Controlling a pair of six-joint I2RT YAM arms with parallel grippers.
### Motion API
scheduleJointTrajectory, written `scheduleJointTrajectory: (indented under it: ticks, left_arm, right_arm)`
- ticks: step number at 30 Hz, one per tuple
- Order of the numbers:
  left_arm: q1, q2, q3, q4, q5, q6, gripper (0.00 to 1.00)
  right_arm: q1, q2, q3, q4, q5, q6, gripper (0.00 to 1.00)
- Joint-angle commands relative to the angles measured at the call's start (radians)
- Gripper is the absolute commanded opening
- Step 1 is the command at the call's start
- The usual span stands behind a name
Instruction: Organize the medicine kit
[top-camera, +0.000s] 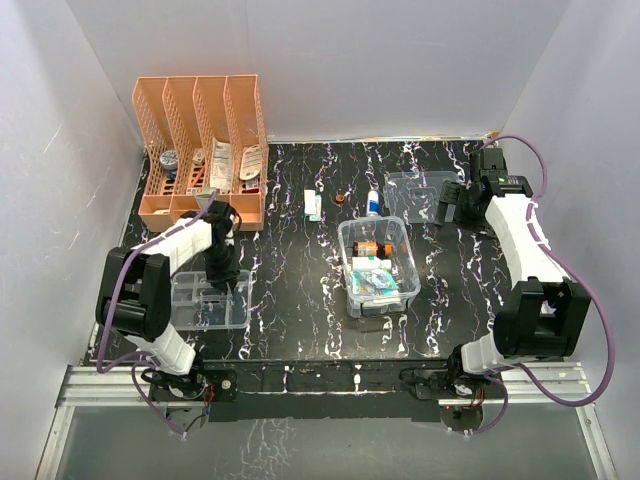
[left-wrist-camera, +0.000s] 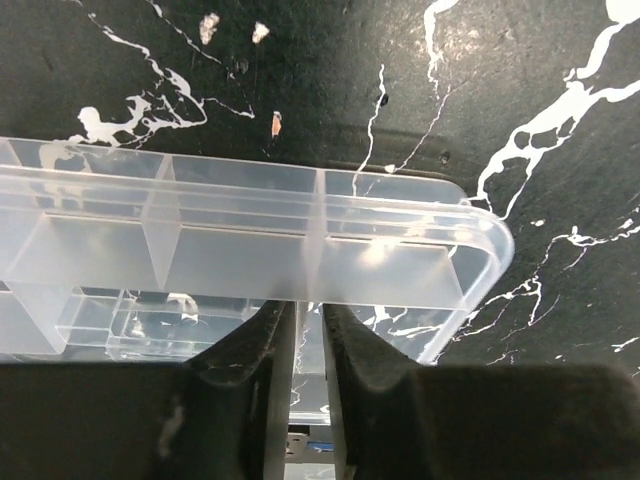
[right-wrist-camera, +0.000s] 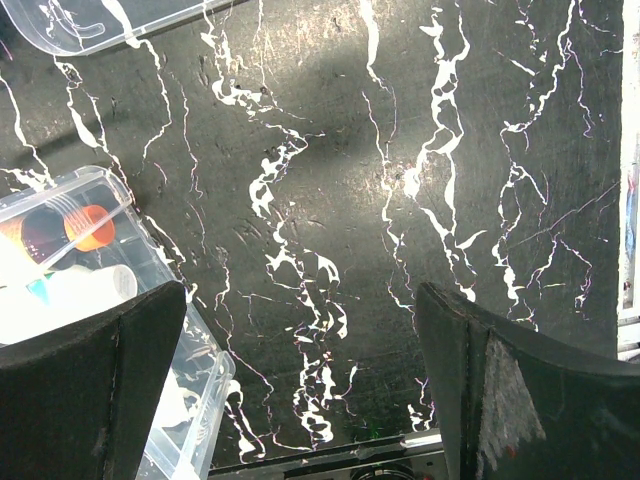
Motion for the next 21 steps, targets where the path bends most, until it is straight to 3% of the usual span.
scheduleJointTrajectory:
  ticks: [1, 4, 21]
  left_arm:
    - [-0.007, 0.018, 0.021, -0.006, 0.012, -0.016, 0.11]
    - [-0.024, 0.040, 0.038, -0.009, 0.016, -0.027, 0.00]
    - [-0.235, 0.258, 0.325, -0.014, -0.028, -0.186, 0.00]
  right_arm:
    - [-0.007, -0.014, 0.035, 0.019, 0.013, 0.004, 0.98]
    - [-0.007, -0.007, 0.036, 0.023, 0.009, 0.004, 0.98]
    - [-0.006, 0.003, 0.064, 0.031, 0.016, -0.001, 0.98]
